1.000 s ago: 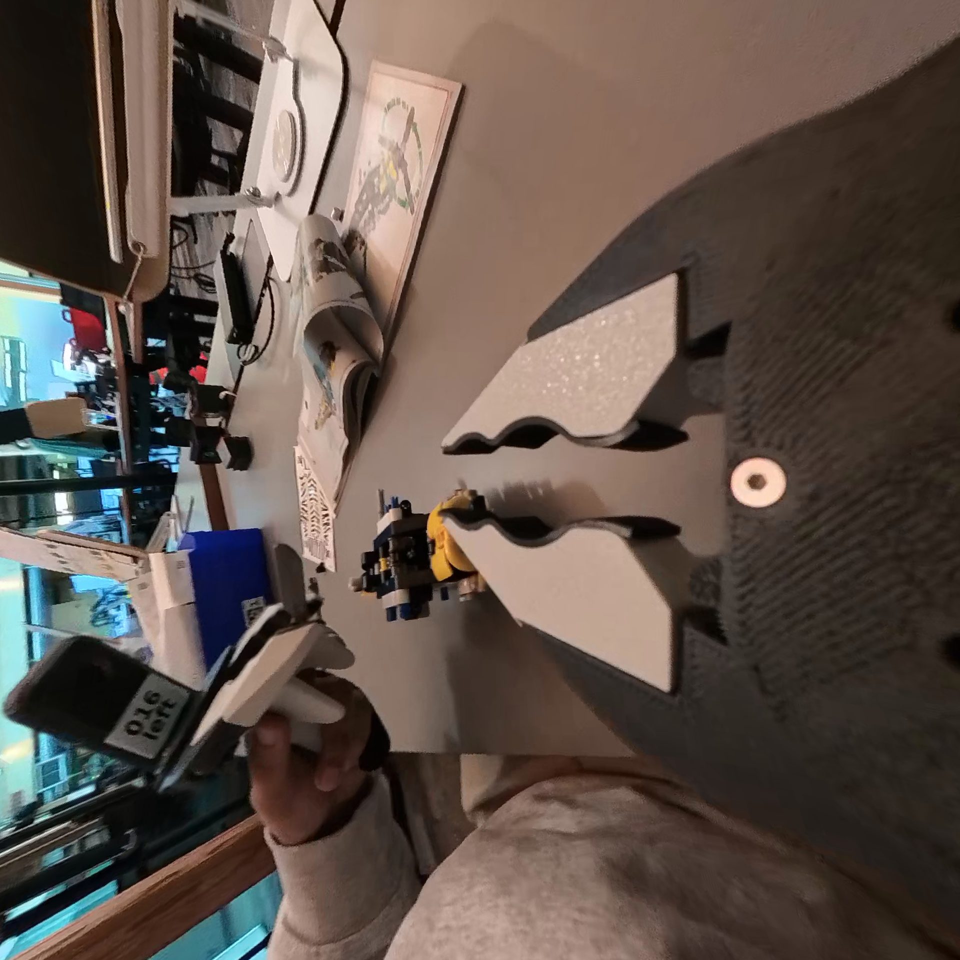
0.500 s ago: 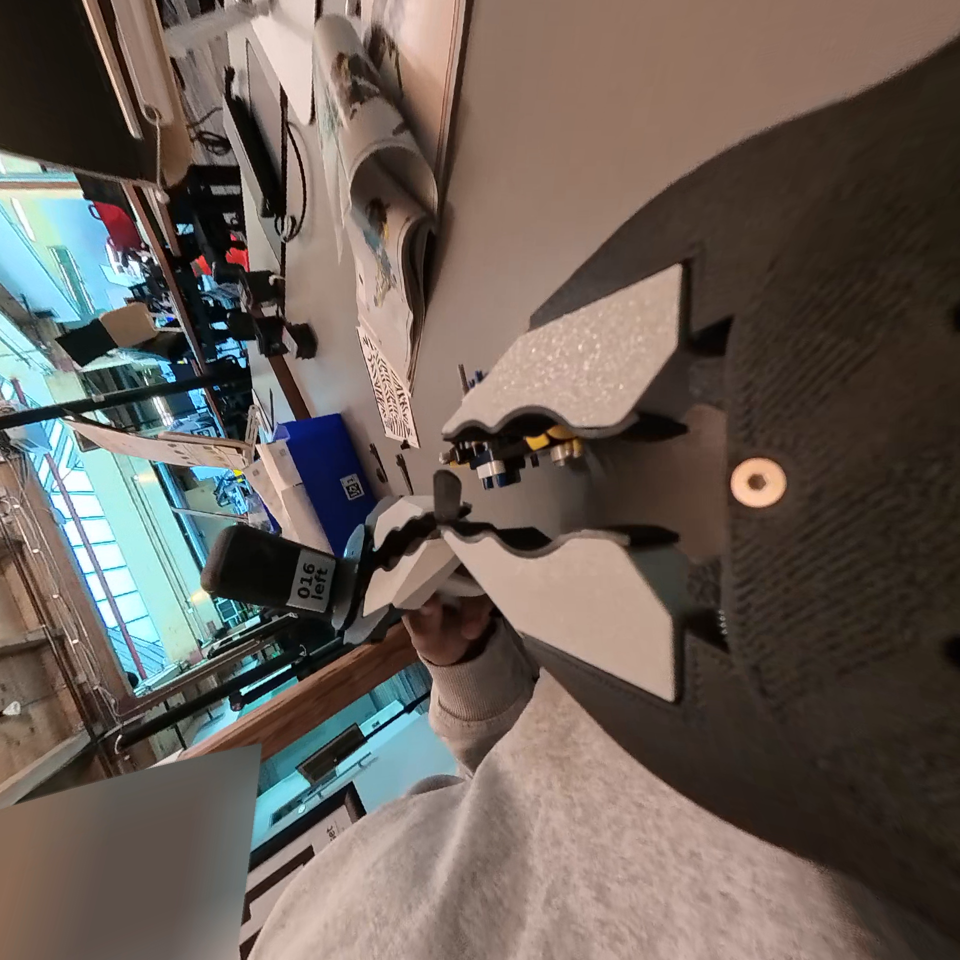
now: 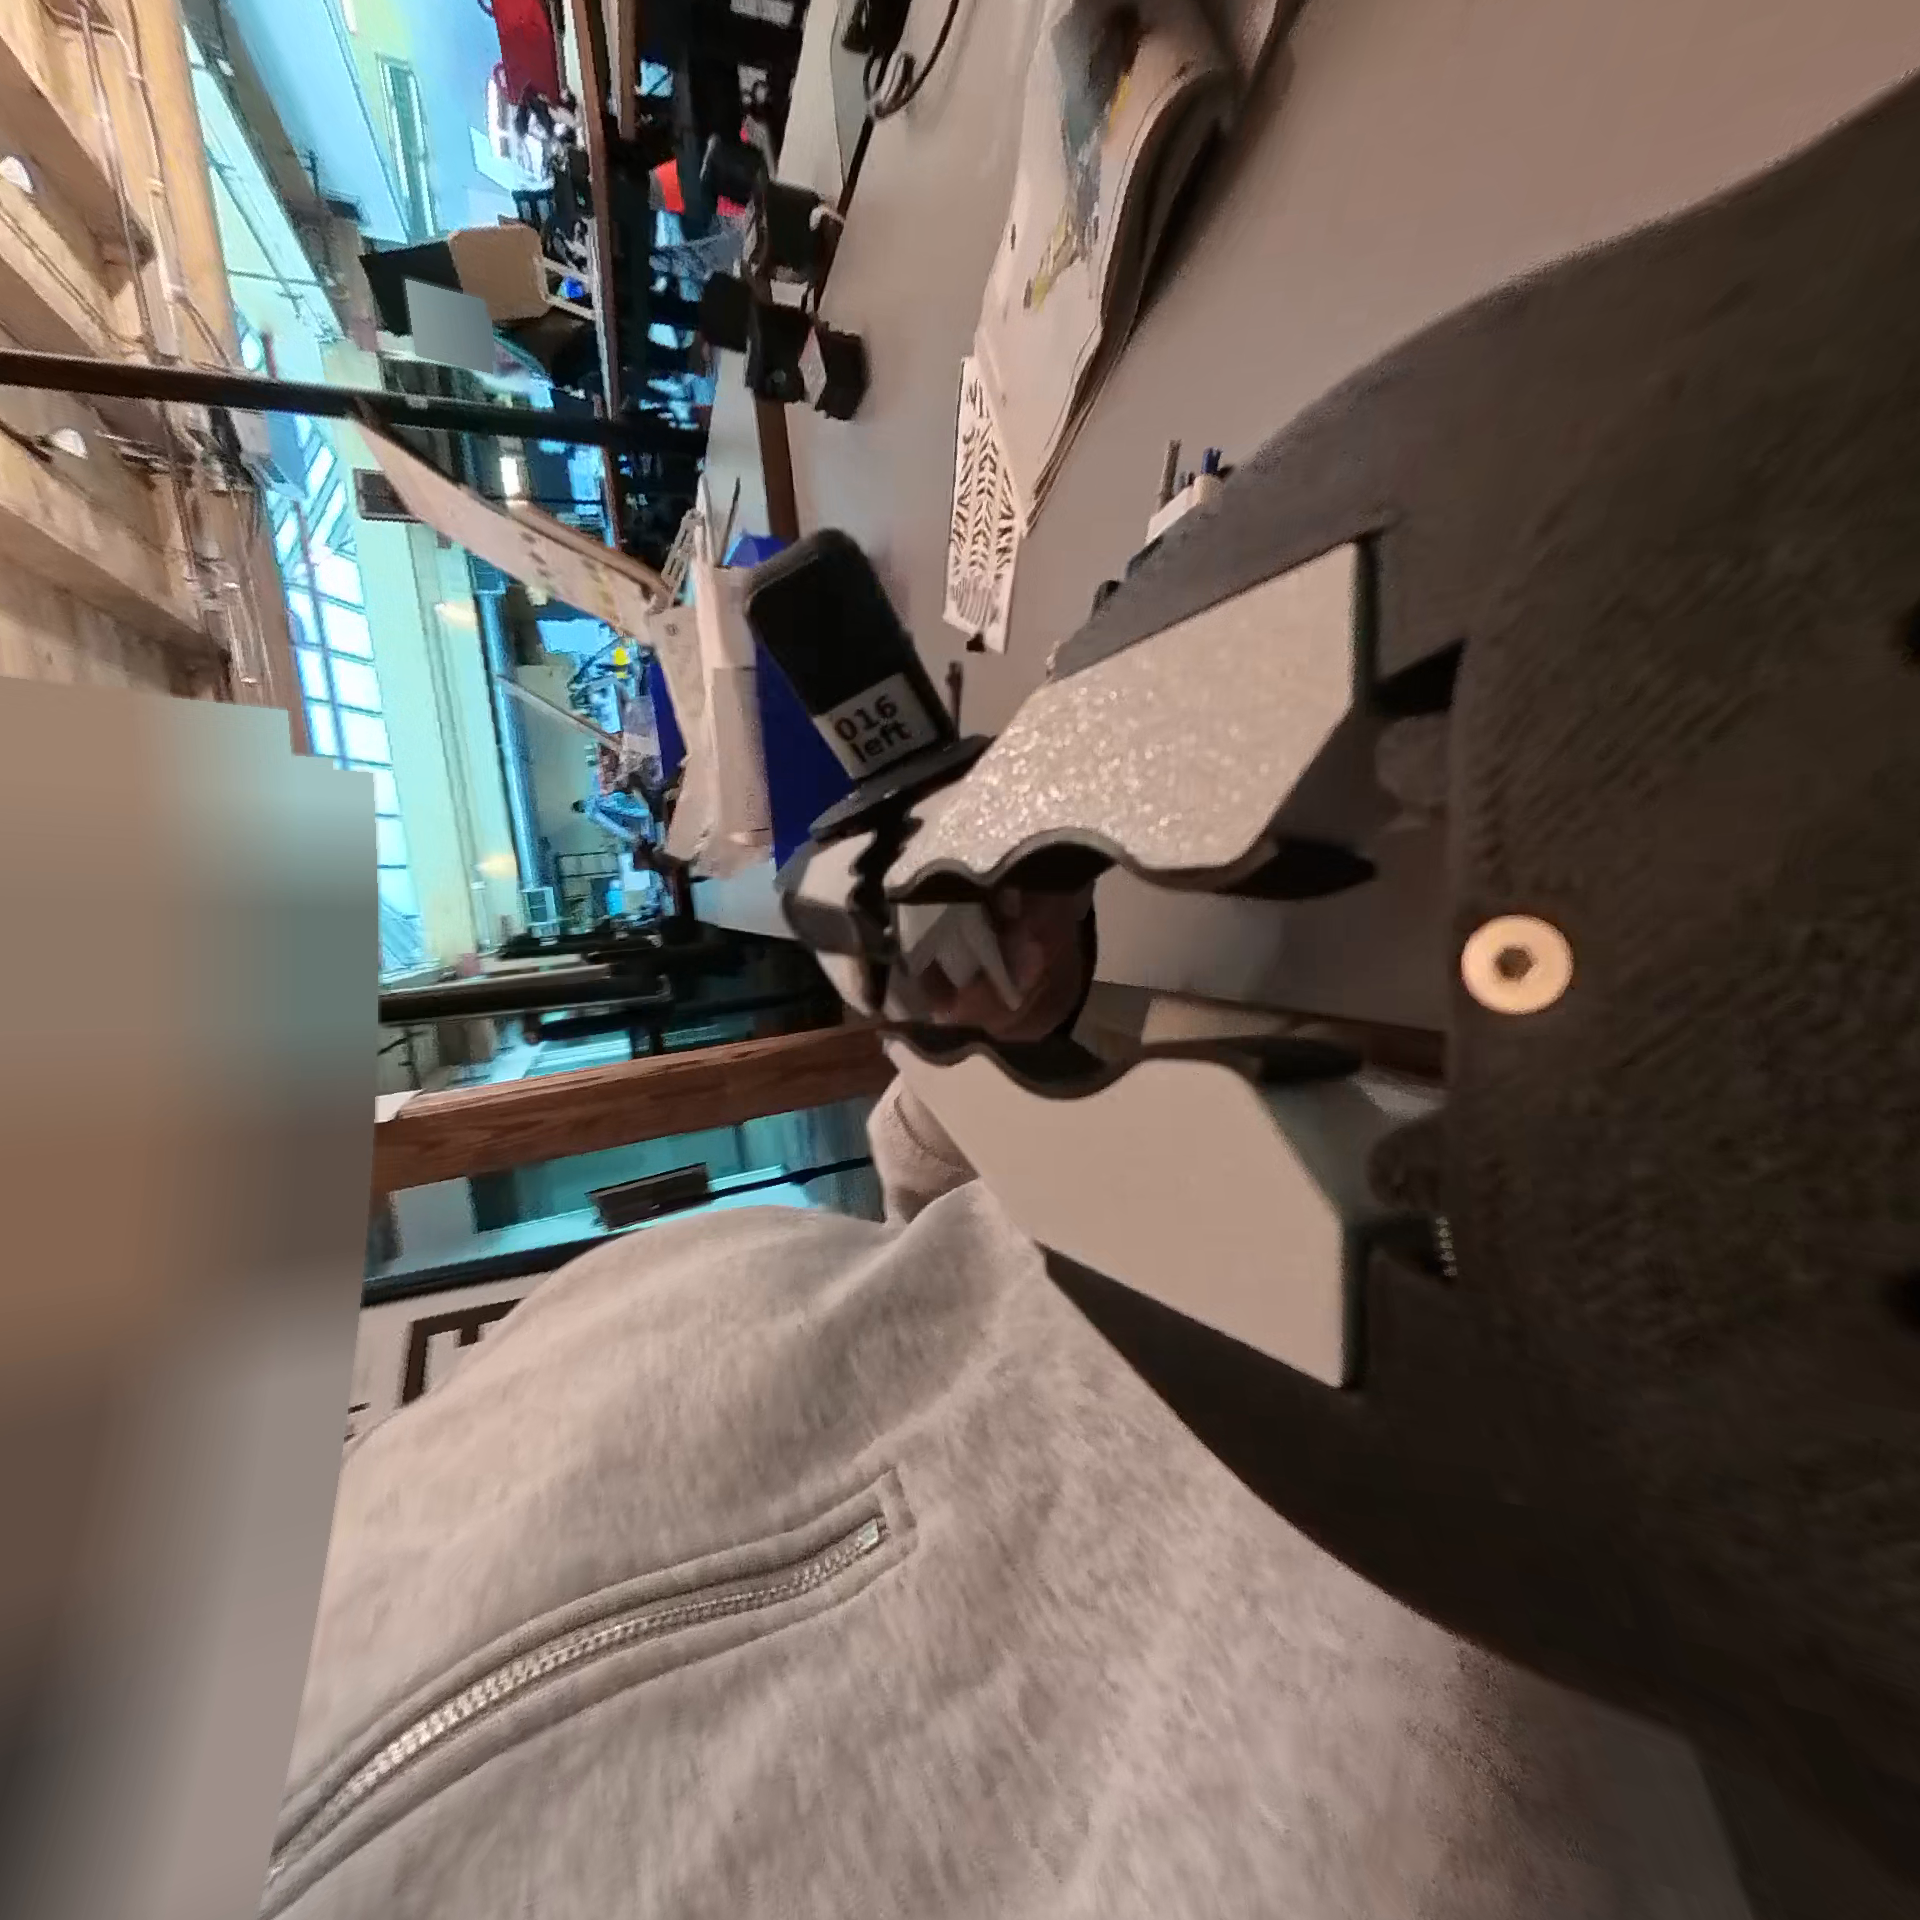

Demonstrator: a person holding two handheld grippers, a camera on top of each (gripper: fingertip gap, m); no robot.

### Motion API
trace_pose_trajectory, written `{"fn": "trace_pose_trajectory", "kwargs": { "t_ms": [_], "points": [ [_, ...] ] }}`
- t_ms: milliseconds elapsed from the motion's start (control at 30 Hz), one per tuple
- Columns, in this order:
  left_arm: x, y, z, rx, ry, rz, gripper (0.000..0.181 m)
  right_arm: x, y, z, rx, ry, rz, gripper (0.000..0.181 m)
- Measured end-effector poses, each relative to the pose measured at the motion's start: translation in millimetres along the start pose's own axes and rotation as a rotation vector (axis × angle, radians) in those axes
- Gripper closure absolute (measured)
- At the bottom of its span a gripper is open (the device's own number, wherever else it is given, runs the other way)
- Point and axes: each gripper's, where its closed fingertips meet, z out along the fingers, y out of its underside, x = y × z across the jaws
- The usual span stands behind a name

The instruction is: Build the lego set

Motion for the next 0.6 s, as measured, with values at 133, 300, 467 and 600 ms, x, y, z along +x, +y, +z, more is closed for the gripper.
{"fn": "trace_pose_trajectory", "kwargs": {
  "t_ms": [133, 300, 467, 600],
  "points": [
    [8.0, 22.0, 10.8, -0.088, 0.096, -0.091, 0.176, -8.4, 4.5, 6.4, -0.108, 0.011, -0.055, 0.159],
    [15.2, 19.7, 15.1, -0.049, 0.174, -0.123, 0.176, -18.3, -2.4, 11.8, -0.124, -0.014, -0.1, 0.166],
    [-2.5, 9.6, 9.1, 0.001, -0.011, -0.002, 0.176, 7.6, 9.7, 1.8, -0.188, 0.12, -0.113, 0.171],
    [-14.6, -21.9, -21.6, 0.131, -0.273, 0.204, 0.176, 63.2, 55.8, -35.1, -0.393, 0.385, -0.159, 0.168]
  ]
}}
